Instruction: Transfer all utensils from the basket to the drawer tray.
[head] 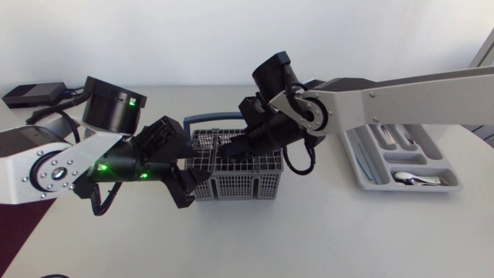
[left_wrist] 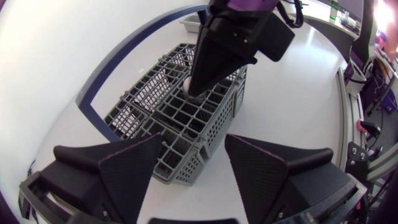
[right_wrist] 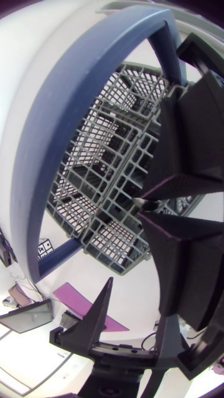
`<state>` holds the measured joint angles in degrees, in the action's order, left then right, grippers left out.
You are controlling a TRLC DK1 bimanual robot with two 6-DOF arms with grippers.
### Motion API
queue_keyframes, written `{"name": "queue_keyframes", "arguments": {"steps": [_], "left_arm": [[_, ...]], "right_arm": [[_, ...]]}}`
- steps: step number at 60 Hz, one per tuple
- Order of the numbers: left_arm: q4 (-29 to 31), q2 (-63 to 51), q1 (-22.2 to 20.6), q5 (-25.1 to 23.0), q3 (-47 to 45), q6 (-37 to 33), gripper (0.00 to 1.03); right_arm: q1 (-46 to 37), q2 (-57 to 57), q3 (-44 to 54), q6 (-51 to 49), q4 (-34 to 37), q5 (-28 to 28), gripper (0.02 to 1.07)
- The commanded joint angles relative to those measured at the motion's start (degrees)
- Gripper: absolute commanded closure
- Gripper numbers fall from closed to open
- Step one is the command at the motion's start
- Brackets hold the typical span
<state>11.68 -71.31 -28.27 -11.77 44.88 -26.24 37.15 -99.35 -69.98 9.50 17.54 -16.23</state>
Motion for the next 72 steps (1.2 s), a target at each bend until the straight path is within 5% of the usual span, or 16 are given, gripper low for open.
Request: {"name": "queue_keyframes", "arguments": {"steps": [1,72], "left_arm": [[-0.34,-0.59,0.41,-0.62,-1.64,-1.27,0.32],[-1.84,-3.49,-0.03,-0.53,-1.9,-0.66,0.32]], "right_arm": [[0.56,-1.28,1.6,1.23,-0.93,0.32,0.95],[0.47,7.68,5.73,-0.88,-2.25,1.9,1.01]]}}
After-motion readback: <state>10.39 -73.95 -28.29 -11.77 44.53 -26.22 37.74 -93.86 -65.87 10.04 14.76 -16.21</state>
